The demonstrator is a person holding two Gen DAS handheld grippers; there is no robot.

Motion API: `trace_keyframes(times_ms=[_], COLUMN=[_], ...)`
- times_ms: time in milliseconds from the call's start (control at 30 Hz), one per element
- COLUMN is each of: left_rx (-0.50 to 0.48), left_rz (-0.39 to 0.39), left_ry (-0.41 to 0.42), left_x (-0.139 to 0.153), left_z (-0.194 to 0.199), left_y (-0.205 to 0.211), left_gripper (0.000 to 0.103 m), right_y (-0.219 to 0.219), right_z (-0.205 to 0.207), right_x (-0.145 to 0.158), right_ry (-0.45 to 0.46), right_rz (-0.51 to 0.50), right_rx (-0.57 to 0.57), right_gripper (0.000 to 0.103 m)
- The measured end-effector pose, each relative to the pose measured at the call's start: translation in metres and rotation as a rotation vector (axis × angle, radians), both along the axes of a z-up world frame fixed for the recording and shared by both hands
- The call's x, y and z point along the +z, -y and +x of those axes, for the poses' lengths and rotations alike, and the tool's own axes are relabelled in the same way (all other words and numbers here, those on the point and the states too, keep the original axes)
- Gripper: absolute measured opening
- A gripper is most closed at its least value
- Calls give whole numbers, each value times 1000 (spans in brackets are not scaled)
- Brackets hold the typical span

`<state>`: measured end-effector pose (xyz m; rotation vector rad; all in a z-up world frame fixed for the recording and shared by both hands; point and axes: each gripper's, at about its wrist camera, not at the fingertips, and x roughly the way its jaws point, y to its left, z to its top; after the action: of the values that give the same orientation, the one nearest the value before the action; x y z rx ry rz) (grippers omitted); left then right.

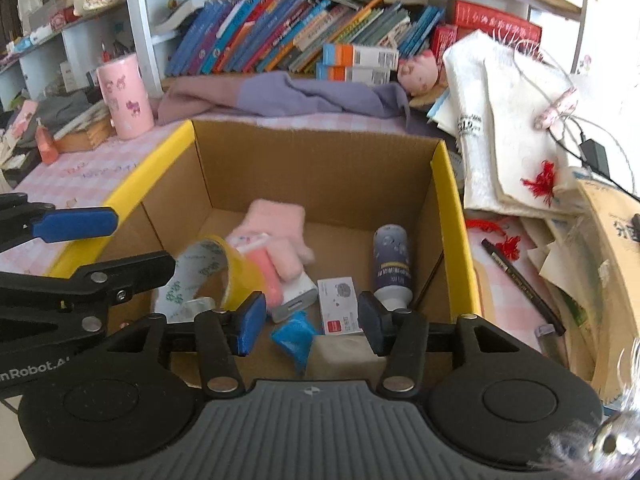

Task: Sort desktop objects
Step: 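Open the left tool to drop the plug while the right tool releases the block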

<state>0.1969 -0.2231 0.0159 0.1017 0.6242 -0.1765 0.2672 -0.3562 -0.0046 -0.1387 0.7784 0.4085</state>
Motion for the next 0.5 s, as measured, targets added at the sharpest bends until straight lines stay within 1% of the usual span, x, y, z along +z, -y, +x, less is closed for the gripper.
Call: trace_keyframes(times_ms=[133,233,333,500], left_rx=[31,66,103,160], left_rz=[-9,-12,-31,-44], left_ry=[38,57,74,84], left_x=[11,18,24,26], left_z=[-18,-32,-51,-80], left_y=[-8,-17,-33,-60], left_gripper=[79,83,86,89], right_y=[1,2,1,-7], right_z=[-16,-30,-47,-76], right_x=[12,19,25,29], right_ry=[50,76,95,113], right_rz=[15,30,48,63], right_rx=[-17,-36,-59,-85], right_gripper=[52,56,59,61])
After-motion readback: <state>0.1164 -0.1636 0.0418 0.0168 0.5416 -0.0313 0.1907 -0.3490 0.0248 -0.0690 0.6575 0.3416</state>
